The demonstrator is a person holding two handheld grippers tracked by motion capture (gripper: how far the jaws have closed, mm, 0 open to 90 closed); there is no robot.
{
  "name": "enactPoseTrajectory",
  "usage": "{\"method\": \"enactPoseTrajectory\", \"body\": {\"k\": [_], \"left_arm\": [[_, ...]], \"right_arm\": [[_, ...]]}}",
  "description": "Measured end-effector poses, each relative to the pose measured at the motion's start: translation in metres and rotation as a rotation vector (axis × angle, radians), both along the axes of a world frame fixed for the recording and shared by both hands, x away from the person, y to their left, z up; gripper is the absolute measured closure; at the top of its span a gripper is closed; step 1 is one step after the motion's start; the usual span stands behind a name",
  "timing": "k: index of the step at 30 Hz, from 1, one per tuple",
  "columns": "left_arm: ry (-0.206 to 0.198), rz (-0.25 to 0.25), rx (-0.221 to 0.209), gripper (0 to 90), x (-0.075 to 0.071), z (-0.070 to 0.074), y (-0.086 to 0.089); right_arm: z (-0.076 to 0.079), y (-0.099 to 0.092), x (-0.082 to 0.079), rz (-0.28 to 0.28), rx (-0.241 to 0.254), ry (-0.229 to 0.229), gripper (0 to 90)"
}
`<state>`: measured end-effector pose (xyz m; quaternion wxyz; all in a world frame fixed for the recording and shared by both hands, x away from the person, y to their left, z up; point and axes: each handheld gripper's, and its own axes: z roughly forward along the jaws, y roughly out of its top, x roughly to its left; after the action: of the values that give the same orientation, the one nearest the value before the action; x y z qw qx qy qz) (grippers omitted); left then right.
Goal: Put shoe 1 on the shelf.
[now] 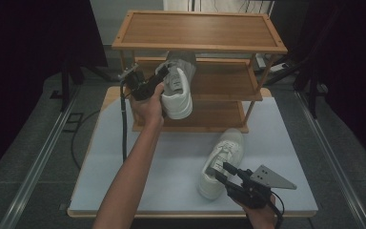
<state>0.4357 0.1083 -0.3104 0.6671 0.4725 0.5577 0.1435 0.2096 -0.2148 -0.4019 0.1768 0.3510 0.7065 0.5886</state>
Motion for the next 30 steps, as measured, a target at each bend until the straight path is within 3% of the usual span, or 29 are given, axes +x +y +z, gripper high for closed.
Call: {"method": "enactPoseTrajectory", "body": {"k": [10, 15, 18, 21, 28, 30], "left_arm": [[0.017, 0.025, 0.006, 80.5, 0.016, 0.001, -0.004], [0.039, 0.012, 0.018, 77.6, 0.022, -0.003, -0.007], [0.031, 0.016, 0.011, 76.0, 0.023, -0.003, -0.009], [0.025, -0.014, 0.017, 73.4, 0.025, -0.003, -0.011], [0.007, -0.065, -0.070, 56.6, 0.029, -0.004, -0.008], [-0.007, -0.062, -0.084, 56.6, 0.026, -0.001, -0.007]], "right_arm": [[0.002, -0.003, -0.002, -0.004, 0.007, -0.008, 56.3], [0.002, -0.003, -0.002, -0.006, 0.005, -0.009, 56.3], [0.002, -0.002, -0.002, -0.006, 0.002, -0.008, 56.3], [0.002, -0.002, -0.003, -0.002, 0.002, -0.009, 56.3], [0.000, 0.001, -0.002, 0.004, -0.005, -0.004, 56.2], [0.000, 0.002, -0.003, 0.005, -0.007, -0.004, 56.2]]}}
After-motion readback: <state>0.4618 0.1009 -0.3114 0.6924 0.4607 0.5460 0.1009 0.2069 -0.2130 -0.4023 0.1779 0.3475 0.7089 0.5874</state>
